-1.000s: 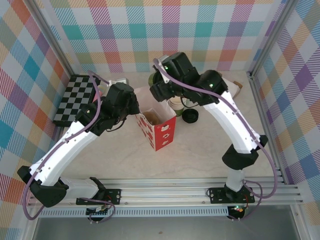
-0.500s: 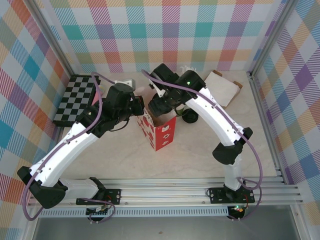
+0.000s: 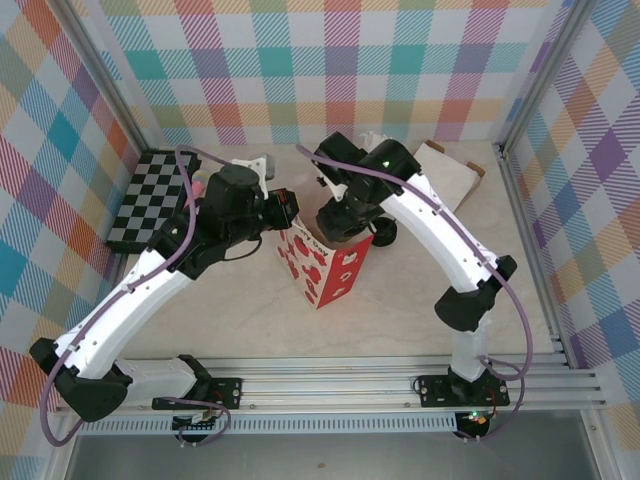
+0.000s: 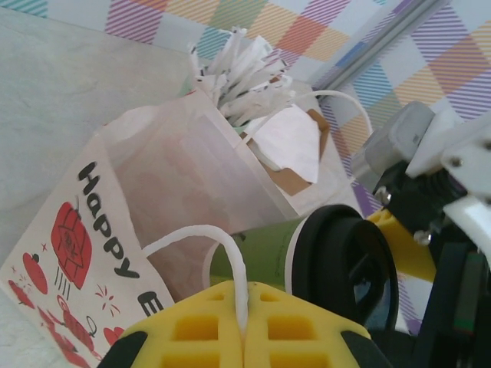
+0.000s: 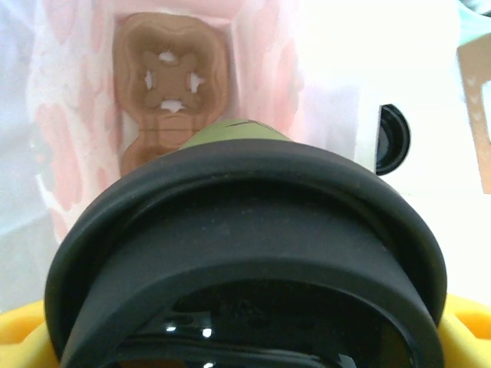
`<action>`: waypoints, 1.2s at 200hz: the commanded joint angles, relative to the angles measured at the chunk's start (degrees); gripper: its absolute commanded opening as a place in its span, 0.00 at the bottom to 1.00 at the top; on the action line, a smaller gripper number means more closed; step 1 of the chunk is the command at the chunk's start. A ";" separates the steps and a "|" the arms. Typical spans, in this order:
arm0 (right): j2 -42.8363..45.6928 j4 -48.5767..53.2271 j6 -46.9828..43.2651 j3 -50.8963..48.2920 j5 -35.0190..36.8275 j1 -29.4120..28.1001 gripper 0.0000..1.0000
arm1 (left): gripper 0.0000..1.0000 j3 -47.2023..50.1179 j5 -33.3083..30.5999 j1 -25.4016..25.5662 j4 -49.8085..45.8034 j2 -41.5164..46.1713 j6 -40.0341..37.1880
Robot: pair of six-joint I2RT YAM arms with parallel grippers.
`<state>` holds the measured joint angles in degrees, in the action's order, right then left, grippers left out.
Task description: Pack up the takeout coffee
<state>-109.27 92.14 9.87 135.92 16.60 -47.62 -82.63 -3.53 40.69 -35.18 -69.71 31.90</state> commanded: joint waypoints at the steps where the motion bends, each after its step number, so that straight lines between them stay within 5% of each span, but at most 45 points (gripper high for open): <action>1: 3.97 7.62 0.15 -2.18 2.53 1.00 0.67 | 0.04 0.86 2.10 -0.47 2.47 0.96 1.92; 61: 5.53 7.62 -0.46 -6.49 4.33 2.25 0.66 | 0.05 3.76 0.87 -0.34 3.96 1.29 7.11; 128: 2.13 4.40 3.41 -1.57 -3.70 2.18 0.65 | 0.03 7.58 -0.56 -0.35 3.97 1.76 9.39; 240: -0.92 -4.82 17.96 -4.58 -8.11 1.67 0.65 | 0.00 12.82 2.83 -0.35 11.32 5.65 2.34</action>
<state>-109.69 89.10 23.55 132.62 10.17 -45.74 -71.31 -1.89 40.69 -27.00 -66.52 37.28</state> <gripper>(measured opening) 0.813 0.064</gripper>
